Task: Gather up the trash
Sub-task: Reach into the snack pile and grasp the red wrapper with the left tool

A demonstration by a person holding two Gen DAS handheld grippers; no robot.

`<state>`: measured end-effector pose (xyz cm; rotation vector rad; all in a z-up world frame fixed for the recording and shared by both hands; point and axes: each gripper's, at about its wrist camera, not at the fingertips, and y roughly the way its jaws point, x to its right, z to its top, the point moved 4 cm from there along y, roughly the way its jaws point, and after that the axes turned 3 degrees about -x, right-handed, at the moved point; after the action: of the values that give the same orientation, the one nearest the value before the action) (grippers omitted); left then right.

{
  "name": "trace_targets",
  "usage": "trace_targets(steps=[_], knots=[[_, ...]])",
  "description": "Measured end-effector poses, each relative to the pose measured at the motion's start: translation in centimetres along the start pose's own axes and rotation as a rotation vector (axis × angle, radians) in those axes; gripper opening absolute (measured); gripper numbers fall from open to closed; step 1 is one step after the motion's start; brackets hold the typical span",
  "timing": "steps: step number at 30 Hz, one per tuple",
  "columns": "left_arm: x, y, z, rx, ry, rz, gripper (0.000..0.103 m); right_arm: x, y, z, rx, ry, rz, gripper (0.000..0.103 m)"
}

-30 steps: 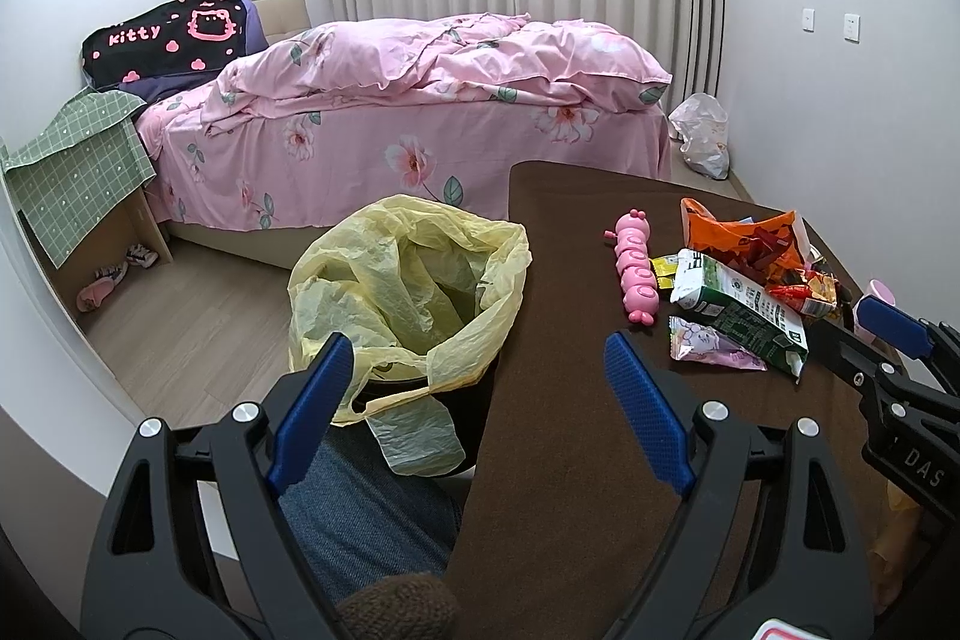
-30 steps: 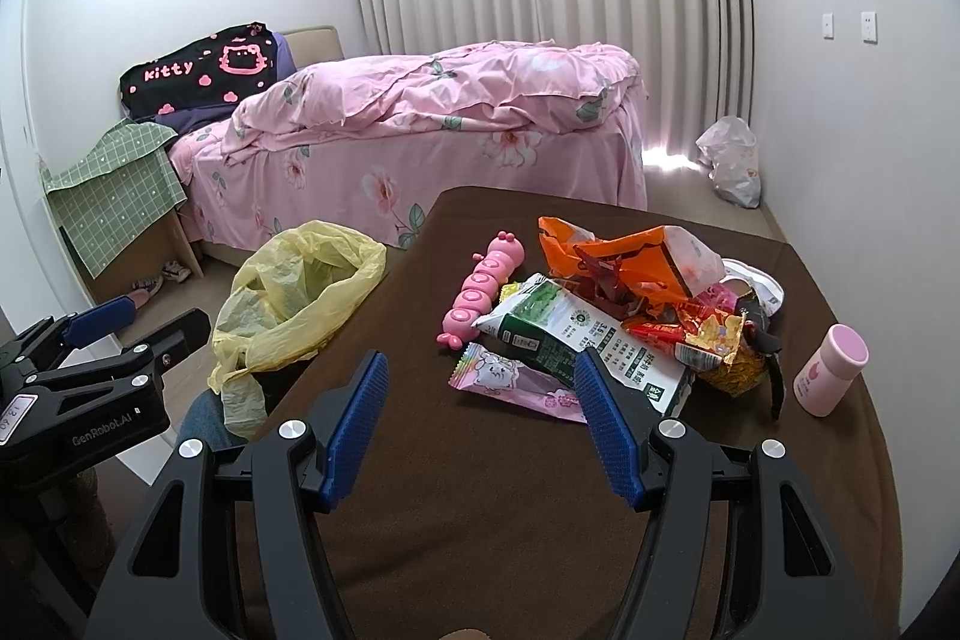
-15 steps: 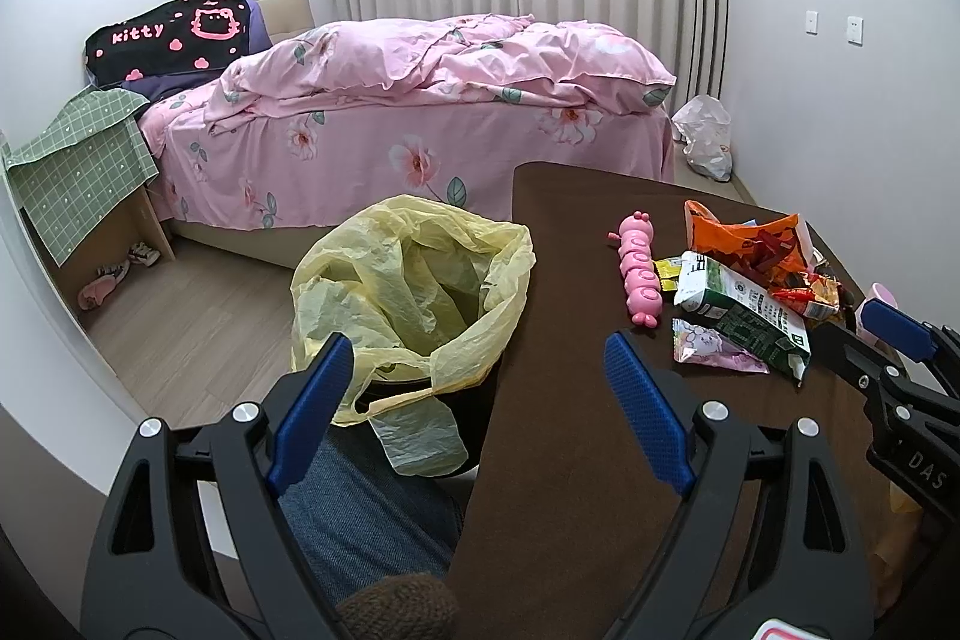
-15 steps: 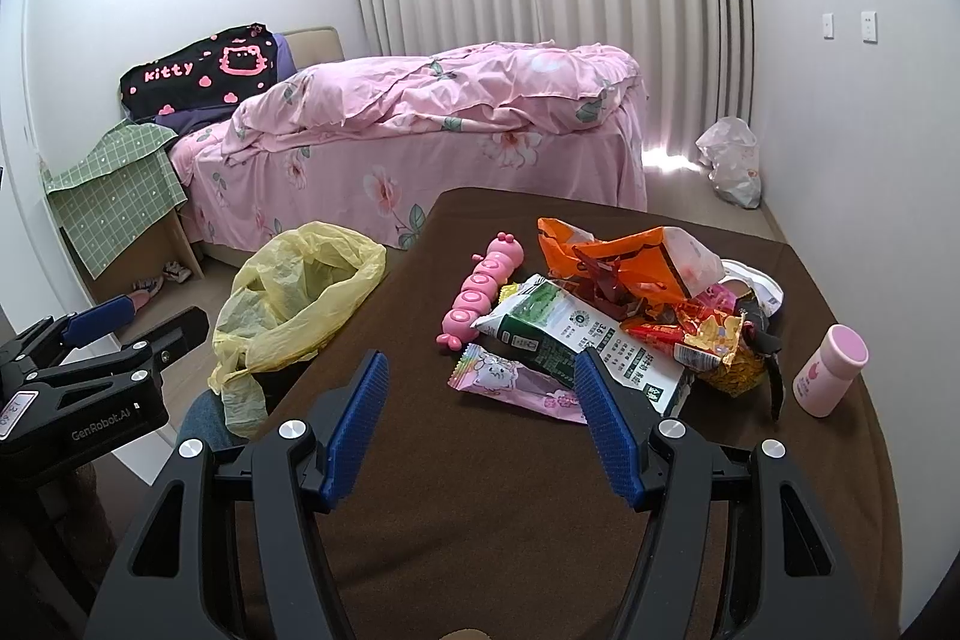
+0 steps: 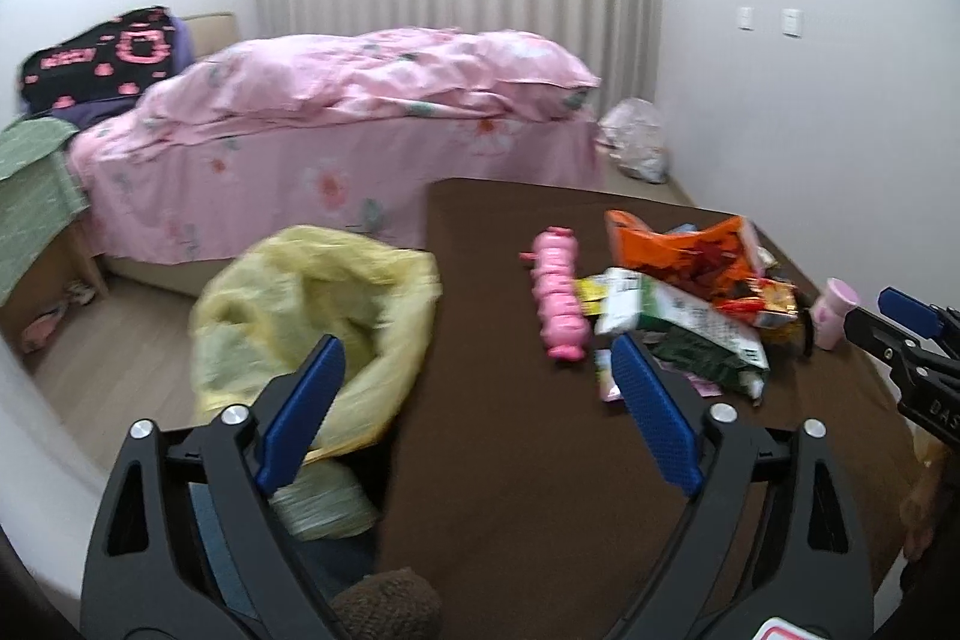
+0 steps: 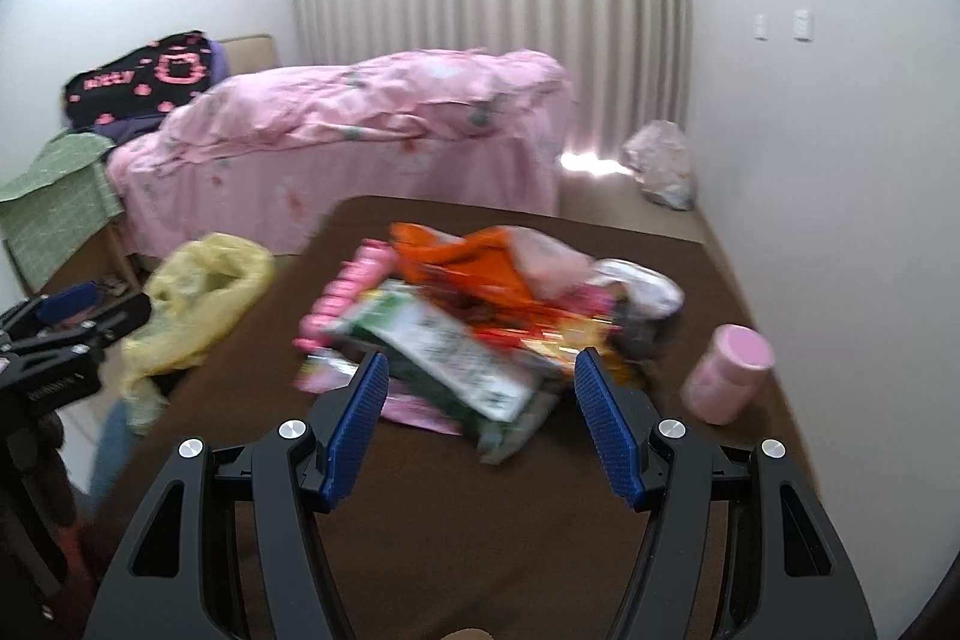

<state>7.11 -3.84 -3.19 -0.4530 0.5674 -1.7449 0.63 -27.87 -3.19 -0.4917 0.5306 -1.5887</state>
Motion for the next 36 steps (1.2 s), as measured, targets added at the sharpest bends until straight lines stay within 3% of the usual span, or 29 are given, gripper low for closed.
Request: trace_targets(steps=[5, 14, 18, 22, 24, 26, 30, 36], knots=[[3.3, 4.0, 0.6, -0.044, 0.007, -0.147, 0.088, 4.0, 1.8, -1.2, -0.047, -0.005, -0.058, 0.061], [10.5, 8.2, 2.9, -0.080, 0.142, -0.290, 0.088, 8.9, 5.6, -2.7, -0.109, 0.102, -0.083, 0.061], [12.5, 9.8, 4.4, -0.095, 0.135, -0.371, 0.070, 9.4, 6.4, -2.9, -0.115, 0.101, -0.095, 0.061], [13.6, 11.9, 5.0, -0.098, 0.135, -0.343, 0.054, 9.4, 6.8, -3.1, -0.122, 0.090, -0.098, 0.061], [13.6, 12.8, 4.9, -0.141, 0.125, -0.372, 0.030, 9.3, 7.0, -3.1, -0.126, 0.090, -0.086, 0.061], [12.9, 12.8, 4.9, -0.167, 0.100, -0.405, 0.031, 9.1, 7.3, -2.9, -0.124, 0.085, -0.077, 0.061], [11.1, 10.2, 5.1, -0.127, 0.094, -0.403, 0.030, 8.4, 7.3, -2.3, -0.107, 0.070, -0.070, 0.061], [8.5, 7.1, 2.7, -0.154, 0.086, -0.423, 0.030, 6.9, 6.9, -1.6, -0.091, 0.052, -0.042, 0.061]])
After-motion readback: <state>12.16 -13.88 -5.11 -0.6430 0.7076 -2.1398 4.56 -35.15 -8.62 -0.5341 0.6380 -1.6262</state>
